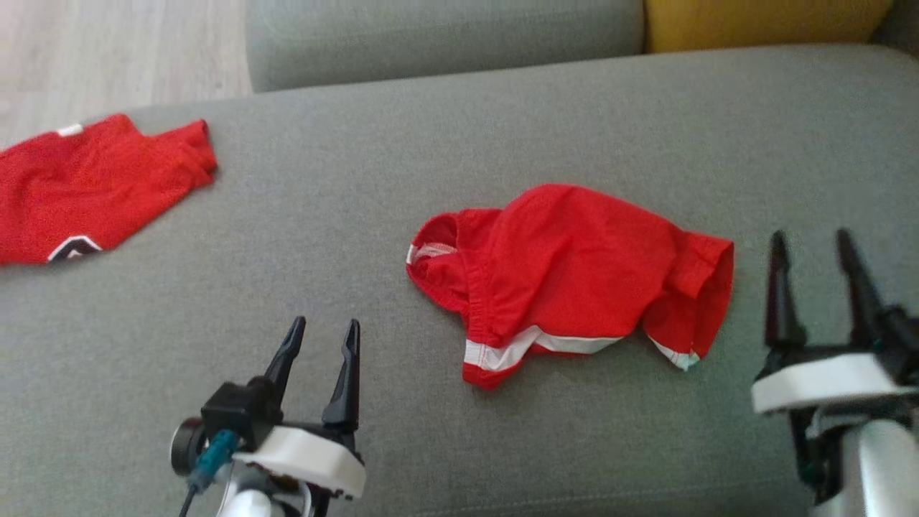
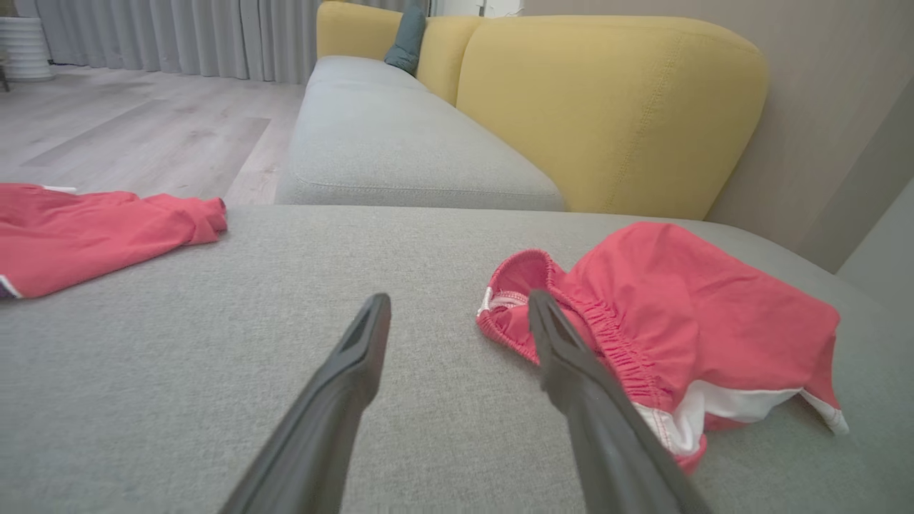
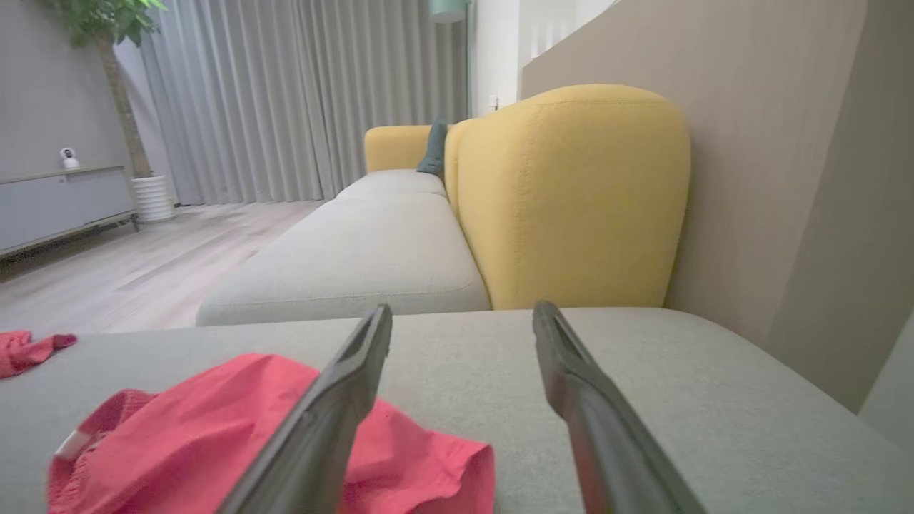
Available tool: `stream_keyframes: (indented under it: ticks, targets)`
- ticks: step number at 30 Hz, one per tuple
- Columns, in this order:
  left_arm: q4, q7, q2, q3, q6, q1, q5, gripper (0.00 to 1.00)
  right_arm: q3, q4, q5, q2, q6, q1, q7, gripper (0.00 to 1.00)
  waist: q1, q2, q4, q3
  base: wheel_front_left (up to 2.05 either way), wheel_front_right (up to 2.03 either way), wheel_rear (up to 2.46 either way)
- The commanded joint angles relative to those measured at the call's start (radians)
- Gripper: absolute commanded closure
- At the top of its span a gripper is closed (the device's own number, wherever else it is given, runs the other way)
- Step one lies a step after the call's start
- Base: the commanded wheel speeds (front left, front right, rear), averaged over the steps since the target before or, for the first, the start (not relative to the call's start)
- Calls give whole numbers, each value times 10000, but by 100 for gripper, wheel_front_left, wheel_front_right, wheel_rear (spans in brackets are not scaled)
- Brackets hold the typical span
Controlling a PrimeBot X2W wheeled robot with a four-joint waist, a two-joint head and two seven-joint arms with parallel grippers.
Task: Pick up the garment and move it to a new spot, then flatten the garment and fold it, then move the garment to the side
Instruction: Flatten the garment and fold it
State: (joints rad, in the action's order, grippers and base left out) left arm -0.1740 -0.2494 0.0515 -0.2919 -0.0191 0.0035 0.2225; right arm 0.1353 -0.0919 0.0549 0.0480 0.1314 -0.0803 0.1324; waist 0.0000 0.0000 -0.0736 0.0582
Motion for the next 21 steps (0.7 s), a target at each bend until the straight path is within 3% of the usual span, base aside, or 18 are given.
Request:
stream_keyframes:
  ticks: [1, 10, 21]
  targets:
    - [371, -124, -13, 349, -70, -168, 42, 0, -401, 326, 47, 44, -7, -112, 83, 0, 0, 0, 106, -247, 0, 0, 0]
    - [488, -124, -13, 348, -154, 347, 166, 0, -1373, 33, 503, 25, -7, 737, 137, 0, 0, 0, 417, -756, 0, 0, 0]
    - [444, -124, -13, 308, -184, 465, 199, 0, -1777, -469, 647, 23, -7, 928, 296, 0, 0, 0, 487, -958, 0, 0, 0]
